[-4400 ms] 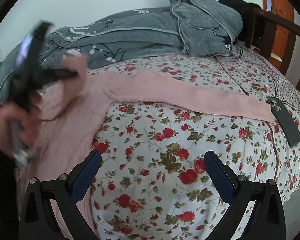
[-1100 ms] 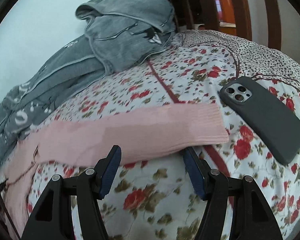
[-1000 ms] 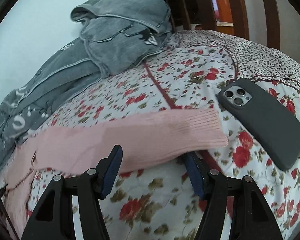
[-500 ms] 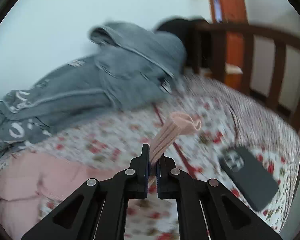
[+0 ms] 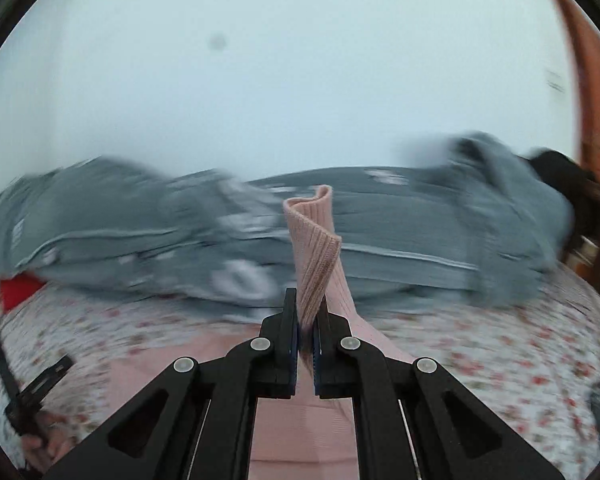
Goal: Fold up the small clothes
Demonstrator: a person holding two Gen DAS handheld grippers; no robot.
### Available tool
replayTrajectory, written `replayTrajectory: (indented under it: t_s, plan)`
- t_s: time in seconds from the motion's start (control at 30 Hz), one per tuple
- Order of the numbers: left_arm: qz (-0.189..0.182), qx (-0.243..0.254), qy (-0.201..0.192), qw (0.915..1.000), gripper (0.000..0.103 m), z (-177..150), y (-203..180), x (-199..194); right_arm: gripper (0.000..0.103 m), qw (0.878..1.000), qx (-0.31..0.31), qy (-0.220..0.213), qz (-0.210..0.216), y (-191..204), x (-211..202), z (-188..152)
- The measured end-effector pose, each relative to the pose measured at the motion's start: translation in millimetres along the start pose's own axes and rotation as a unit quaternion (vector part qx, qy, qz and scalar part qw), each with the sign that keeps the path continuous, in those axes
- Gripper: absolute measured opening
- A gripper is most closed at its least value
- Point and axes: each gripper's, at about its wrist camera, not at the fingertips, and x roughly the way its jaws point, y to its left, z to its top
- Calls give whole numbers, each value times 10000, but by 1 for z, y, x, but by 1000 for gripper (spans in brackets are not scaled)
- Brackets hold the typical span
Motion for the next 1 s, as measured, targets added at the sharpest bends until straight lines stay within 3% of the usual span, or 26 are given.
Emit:
replayTrajectory:
  t_s: [0.13, 0.23, 0.3, 0.33, 0.37, 0.4, 0.47, 0.57, 0.67, 0.73, 0.83, 0.9, 1.0]
  plan:
    - [66, -378, 44, 9993, 60, 6, 18, 1, 6, 9951, -318, 408, 839, 91, 42, -29]
    - [124, -299, 32, 9995, 60, 6, 16, 2, 6, 9885, -508, 941, 1073, 132, 82, -65]
    - [162, -184, 79, 9997, 61, 4, 12, 4, 16, 9795, -467, 1374, 1394, 141, 105, -85]
    - [163, -127, 99, 9997, 61, 3, 10, 5, 30, 9729, -485, 1632, 1563, 145, 113, -92]
    - [133, -55, 142, 9998, 61, 2, 8, 6, 36, 9664, -547, 1811, 1741, 145, 116, -96]
    - [86, 1, 174, 9998, 61, 1, 6, 6, 37, 9641, -619, 1821, 1833, 144, 113, -98]
    - [-56, 168, 315, 9993, 61, -1, -1, 8, 45, 9681, -847, 1520, 1805, 131, 97, -94]
    - [-725, 549, 631, 9939, 61, -9, -19, 11, 63, 9814, -762, 914, 1505, 81, 66, -85]
    - [-1168, 1116, 914, 9826, 61, -23, -45, 14, 64, 9918, -551, 810, 820, 13, 54, -88]
    - [-1090, 1508, 1138, 9759, 61, -35, -60, 23, 64, 9940, -493, 956, 215, -32, 60, -99]
    - [-643, 1767, 1529, 9702, 58, -46, -69, 42, 64, 9895, -400, 1381, -168, -73, 78, -118]
    - [-533, 1738, 1616, 9700, 40, -49, -68, 45, 64, 9837, -204, 1784, -125, -91, 97, -133]
    - [-692, 1648, 1589, 9710, 23, -49, -64, 43, 64, 9765, 372, 2117, 148, -114, 114, -151]
